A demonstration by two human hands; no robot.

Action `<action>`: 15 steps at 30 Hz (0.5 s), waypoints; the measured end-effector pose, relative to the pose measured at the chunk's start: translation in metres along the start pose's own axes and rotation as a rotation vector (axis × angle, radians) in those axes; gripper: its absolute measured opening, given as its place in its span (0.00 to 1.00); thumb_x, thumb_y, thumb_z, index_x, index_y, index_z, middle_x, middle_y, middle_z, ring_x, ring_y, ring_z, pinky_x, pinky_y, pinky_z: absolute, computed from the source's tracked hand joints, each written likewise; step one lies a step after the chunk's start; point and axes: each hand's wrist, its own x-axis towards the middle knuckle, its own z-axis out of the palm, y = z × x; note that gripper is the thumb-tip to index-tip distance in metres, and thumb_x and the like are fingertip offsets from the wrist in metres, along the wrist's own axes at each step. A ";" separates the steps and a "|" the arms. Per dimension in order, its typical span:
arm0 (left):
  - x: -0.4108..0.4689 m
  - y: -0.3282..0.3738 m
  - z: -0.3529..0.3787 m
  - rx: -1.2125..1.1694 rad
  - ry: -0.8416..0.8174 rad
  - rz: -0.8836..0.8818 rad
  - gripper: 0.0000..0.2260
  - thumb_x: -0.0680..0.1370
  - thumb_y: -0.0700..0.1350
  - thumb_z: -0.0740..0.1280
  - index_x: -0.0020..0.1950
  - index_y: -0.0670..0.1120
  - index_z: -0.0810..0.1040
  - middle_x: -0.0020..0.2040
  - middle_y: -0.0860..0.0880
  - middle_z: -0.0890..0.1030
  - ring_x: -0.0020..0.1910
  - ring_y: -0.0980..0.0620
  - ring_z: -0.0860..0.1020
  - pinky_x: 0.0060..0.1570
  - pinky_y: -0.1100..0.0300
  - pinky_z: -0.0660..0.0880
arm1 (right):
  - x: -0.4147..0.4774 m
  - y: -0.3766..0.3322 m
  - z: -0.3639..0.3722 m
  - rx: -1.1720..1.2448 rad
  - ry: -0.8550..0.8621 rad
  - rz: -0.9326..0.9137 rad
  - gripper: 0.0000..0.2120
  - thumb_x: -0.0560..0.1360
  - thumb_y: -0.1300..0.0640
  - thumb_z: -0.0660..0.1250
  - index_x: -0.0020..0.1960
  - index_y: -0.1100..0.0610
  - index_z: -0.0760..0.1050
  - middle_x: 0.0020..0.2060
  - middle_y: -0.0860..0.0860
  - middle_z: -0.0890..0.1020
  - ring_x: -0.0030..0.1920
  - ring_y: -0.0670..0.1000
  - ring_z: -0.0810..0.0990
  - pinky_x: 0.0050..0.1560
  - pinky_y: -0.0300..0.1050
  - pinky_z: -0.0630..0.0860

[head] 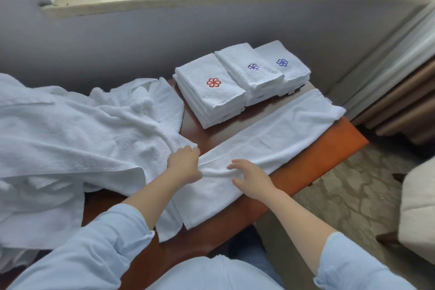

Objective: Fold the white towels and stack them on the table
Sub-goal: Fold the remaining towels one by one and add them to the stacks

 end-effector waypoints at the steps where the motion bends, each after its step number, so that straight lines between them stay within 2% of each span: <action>1: 0.004 0.005 0.001 -0.030 0.031 0.029 0.23 0.74 0.46 0.65 0.70 0.50 0.68 0.63 0.49 0.72 0.62 0.47 0.71 0.56 0.54 0.71 | 0.003 0.003 -0.006 -0.004 0.023 0.007 0.18 0.78 0.56 0.64 0.67 0.46 0.74 0.72 0.42 0.69 0.73 0.43 0.64 0.70 0.44 0.66; 7: 0.027 0.041 0.014 -0.229 0.087 0.075 0.18 0.79 0.49 0.63 0.70 0.52 0.71 0.66 0.51 0.75 0.64 0.50 0.73 0.59 0.53 0.72 | 0.026 0.033 -0.045 -0.114 0.111 0.033 0.18 0.79 0.56 0.62 0.68 0.49 0.73 0.68 0.43 0.74 0.70 0.46 0.69 0.66 0.44 0.69; 15: 0.070 0.090 0.017 -0.332 0.097 -0.028 0.18 0.81 0.48 0.63 0.71 0.52 0.70 0.69 0.51 0.72 0.63 0.47 0.76 0.57 0.52 0.74 | 0.082 0.083 -0.100 -0.258 -0.004 -0.051 0.21 0.81 0.57 0.59 0.74 0.50 0.67 0.72 0.45 0.70 0.73 0.48 0.64 0.67 0.48 0.70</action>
